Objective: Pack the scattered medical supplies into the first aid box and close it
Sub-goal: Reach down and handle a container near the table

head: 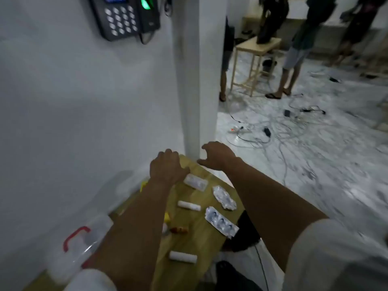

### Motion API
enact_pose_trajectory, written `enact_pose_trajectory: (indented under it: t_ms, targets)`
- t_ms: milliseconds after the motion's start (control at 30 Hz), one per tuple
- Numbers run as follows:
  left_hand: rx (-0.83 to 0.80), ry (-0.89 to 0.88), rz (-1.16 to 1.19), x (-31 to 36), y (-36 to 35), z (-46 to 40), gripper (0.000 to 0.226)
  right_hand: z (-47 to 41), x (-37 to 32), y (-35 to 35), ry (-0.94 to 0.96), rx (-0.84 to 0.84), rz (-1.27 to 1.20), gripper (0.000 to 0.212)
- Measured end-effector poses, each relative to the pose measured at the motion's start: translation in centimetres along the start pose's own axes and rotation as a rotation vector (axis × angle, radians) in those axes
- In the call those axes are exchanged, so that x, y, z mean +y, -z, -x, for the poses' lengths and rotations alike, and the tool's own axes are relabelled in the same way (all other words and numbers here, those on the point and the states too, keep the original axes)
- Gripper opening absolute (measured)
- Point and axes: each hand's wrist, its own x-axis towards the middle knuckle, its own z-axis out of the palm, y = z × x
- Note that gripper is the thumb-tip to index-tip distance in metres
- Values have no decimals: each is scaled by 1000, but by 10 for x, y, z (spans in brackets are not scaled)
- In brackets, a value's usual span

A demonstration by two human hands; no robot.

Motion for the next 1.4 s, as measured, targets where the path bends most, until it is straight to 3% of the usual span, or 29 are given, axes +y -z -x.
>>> enact_pose_trajectory:
  t_ms: [133,300,433,567,733,800,933,1033,1100,1267,1367,1400]
  targets:
    - [-231,-50,19,41,-72,-1,56,18,62,-57,-214,-133,-40,55]
    - [-408,-171,44,61,-173,18,36,20,112,-142,-381,-289,-188,42]
    - [-505,-293,-12,65,-226,34,49,17,123,-196,-456,-333,-218,54]
    - [-361,-396,-68,65,-253,42,46,13,125,-219,-500,-251,-215,59]
    - [-451,-406,-105,68,-256,23,67,10,143,-219,-606,-225,-432,65]
    - [-429,-424,-58,69,-259,14,47,19,157,-215,-651,-192,-526,53]
    - [-459,-297,141,88,-254,-4,9,52,197,-198,-791,-69,-623,4]
    - [-501,-187,274,118,-247,-27,11,78,230,-182,-990,38,-658,15]
    - [-491,-310,240,144,-244,-46,13,86,250,-179,-1066,17,-659,28]
    - [-492,-423,152,201,-266,-92,10,74,284,-188,-1125,-82,-679,34]
    - [-444,-518,-3,226,-292,-108,21,60,298,-198,-1117,-119,-691,39]
    - [-498,-519,-60,233,-297,-112,28,54,302,-202,-1113,-127,-694,39]
